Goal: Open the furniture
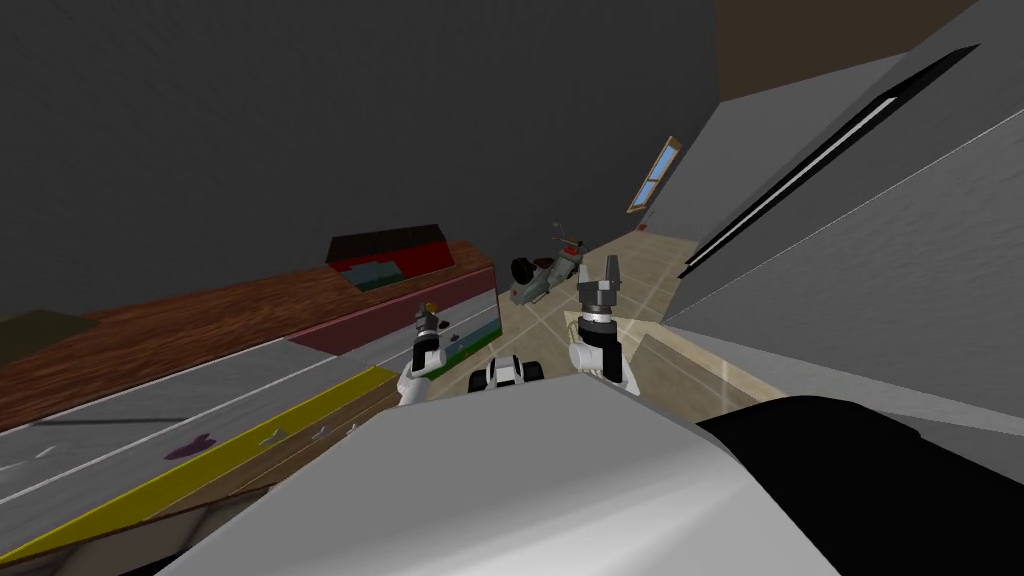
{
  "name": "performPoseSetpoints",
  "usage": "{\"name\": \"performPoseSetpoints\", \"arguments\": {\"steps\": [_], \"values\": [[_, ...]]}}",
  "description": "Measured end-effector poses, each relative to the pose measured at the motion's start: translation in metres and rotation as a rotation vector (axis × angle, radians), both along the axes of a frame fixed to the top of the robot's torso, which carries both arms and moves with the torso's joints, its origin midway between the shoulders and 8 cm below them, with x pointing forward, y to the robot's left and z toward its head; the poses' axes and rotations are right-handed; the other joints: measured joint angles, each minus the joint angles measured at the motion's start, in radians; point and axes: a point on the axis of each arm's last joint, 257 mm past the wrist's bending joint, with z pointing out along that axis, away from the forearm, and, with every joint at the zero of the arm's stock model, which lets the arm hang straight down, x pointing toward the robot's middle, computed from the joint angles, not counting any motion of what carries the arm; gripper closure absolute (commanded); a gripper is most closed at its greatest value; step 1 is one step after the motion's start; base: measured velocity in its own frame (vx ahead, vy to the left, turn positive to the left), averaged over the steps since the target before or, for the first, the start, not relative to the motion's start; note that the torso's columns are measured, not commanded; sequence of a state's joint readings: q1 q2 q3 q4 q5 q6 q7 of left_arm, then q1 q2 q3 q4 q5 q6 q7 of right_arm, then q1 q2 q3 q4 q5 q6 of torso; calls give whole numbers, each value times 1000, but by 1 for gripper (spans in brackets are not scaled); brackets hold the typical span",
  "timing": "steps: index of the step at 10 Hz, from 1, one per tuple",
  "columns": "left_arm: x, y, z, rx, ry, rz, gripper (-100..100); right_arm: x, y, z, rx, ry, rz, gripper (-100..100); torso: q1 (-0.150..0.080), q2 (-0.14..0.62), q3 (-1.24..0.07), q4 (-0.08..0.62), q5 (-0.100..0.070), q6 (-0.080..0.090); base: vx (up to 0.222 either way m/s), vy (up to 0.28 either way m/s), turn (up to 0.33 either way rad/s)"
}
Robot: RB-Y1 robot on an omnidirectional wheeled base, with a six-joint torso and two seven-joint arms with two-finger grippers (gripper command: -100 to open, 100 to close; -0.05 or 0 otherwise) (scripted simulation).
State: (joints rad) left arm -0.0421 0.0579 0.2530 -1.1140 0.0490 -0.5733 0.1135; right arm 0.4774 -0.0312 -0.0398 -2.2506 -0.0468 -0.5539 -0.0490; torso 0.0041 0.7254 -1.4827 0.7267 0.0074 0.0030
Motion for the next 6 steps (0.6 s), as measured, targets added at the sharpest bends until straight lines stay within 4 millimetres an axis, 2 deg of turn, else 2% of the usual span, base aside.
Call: {"name": "performPoseSetpoints", "arguments": {"steps": [1,6], "values": [[-9,3,0,-5,-1,15,100,0,0,0,0,0,0,0,0,0,0,1,1,4,28,15,-117],[-43,19,1,3,0,60,100,0,0,0,0,0,0,0,0,2,1,1,1,0,26,7,-88]]}}
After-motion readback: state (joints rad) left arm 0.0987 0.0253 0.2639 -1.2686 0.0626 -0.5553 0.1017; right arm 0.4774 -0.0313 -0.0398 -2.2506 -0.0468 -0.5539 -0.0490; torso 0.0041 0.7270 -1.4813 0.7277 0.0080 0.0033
